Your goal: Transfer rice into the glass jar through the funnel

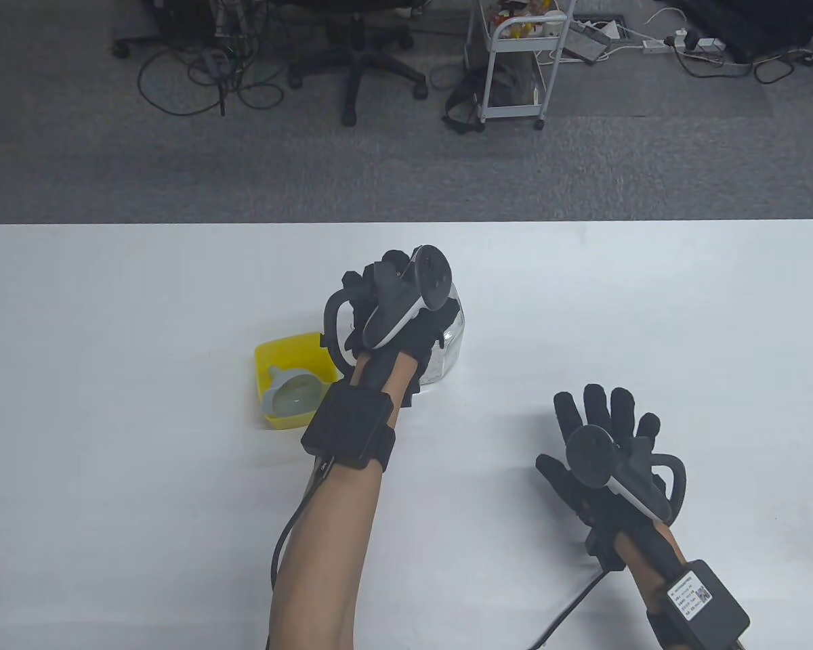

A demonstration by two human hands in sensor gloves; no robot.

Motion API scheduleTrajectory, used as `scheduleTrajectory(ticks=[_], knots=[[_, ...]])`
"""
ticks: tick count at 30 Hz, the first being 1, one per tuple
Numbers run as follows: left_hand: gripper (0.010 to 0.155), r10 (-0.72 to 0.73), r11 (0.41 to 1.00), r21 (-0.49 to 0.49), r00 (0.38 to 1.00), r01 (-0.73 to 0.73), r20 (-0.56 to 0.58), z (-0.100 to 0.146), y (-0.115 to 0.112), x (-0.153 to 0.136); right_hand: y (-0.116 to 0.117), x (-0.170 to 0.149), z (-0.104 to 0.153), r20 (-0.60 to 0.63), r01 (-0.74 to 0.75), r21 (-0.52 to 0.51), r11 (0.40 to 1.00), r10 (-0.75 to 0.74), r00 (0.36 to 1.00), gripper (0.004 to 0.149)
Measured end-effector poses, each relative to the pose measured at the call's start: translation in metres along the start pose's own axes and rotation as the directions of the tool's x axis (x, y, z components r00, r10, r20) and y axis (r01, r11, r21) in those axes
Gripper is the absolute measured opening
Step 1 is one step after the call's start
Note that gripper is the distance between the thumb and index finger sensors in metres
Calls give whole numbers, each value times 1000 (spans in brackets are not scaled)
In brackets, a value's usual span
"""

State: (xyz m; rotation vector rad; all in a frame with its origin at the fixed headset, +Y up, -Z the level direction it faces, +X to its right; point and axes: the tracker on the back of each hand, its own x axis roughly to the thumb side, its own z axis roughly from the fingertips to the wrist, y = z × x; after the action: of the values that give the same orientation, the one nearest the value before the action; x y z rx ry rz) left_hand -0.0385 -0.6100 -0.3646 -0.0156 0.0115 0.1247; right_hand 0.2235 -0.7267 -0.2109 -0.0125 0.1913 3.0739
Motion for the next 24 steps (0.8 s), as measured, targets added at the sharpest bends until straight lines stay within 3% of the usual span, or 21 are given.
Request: scheduleTrajectory(ticks=[8, 11, 13, 18, 24], knots=[[85, -35, 999, -22, 999, 35, -16, -6, -12, 4, 2, 3, 0, 5, -3, 8, 1000, 3, 1000, 88], [88, -30, 997, -75, 1000, 30, -6, -6, -9, 0, 2, 2, -1, 3, 8, 10, 1000, -8, 1000, 87], [91, -9, 999, -50, 1000, 9, 14, 1, 0, -5, 4, 0, -1, 8, 22, 17, 1000, -22, 1000, 87], [89, -41, 981, 191, 992, 18, 116, 51, 18, -35, 1, -7, -2, -31, 60, 10, 998, -60, 998, 87], [87, -78, 978, 208, 968, 28, 237, 120, -11, -80, 0, -9, 0, -34, 66, 2, 998, -66, 997, 88]])
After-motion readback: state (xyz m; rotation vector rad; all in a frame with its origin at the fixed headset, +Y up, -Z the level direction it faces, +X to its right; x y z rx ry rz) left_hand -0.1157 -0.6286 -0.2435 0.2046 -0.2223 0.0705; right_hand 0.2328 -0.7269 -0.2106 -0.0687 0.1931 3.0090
